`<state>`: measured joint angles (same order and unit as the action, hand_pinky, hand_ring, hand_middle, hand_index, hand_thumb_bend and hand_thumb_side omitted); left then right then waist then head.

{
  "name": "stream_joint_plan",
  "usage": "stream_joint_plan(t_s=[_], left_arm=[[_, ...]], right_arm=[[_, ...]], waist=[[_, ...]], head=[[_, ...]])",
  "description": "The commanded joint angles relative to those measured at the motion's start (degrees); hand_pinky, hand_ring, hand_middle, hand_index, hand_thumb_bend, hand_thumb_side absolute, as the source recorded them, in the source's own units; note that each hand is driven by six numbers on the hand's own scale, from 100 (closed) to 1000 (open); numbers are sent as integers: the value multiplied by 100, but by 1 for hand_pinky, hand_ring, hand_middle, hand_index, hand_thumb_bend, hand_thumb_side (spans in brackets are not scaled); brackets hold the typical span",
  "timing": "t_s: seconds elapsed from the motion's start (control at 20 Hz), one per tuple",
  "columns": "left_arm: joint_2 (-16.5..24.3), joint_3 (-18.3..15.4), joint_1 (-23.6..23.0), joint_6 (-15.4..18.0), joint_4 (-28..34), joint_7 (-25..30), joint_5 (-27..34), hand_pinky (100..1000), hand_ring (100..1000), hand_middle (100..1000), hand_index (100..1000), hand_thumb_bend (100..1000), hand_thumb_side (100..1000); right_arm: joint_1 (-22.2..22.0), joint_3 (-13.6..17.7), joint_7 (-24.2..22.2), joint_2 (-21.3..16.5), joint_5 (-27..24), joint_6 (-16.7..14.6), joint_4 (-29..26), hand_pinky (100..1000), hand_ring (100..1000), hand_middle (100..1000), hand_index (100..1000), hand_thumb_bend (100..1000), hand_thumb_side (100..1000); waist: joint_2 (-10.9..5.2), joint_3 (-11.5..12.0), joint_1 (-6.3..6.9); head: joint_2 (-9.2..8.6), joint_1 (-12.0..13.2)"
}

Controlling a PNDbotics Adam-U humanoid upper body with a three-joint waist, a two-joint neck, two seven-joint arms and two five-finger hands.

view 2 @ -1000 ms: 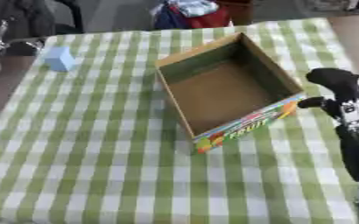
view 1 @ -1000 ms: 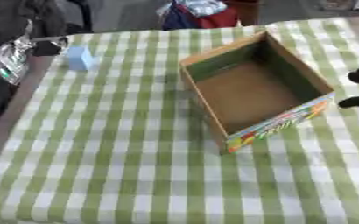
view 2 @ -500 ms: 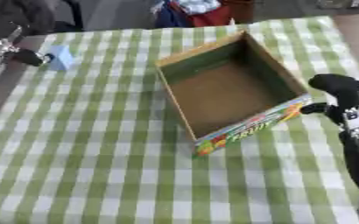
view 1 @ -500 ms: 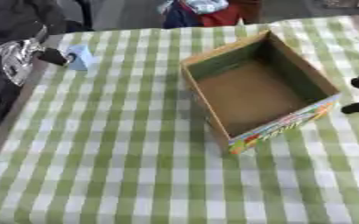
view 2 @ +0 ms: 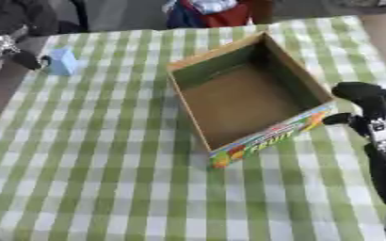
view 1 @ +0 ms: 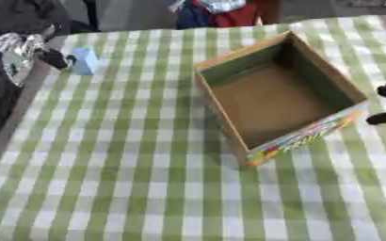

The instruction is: Pick up objects on the table and place them in the box.

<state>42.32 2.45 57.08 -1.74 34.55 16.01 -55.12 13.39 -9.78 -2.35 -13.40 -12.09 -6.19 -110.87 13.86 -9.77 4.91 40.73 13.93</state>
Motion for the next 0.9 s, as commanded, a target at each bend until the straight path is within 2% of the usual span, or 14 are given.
stream_joint_plan(t_s=[0.05, 0.3, 0.65, 0.9], left_arm=[[253, -160, 117, 19, 230, 280, -326, 896, 929, 919, 957, 280, 112], [232, -338, 105, 116, 355, 503, -859, 916, 962, 952, 984, 331, 131], [162, -652, 117, 296, 418, 599, -1611, 914, 956, 940, 976, 295, 121], [120, -756, 127, 350, 424, 582, -1777, 912, 950, 930, 968, 289, 123]], right_arm=[[65, 9, -10, -29, 61, -23, -84, 584, 828, 723, 687, 100, 554], [76, 14, -9, -19, 78, -26, -81, 584, 828, 723, 687, 100, 555], [101, 22, -4, 12, 104, -31, -72, 583, 829, 723, 686, 100, 559], [121, 26, 4, 45, 128, -35, -63, 582, 829, 723, 686, 100, 561]], waist=[[-72, 0, 0], [-11, -24, 15], [124, -54, 45], [241, -76, 59]], head=[[-71, -19], [-114, -29], [-165, -45], [-204, -46]])
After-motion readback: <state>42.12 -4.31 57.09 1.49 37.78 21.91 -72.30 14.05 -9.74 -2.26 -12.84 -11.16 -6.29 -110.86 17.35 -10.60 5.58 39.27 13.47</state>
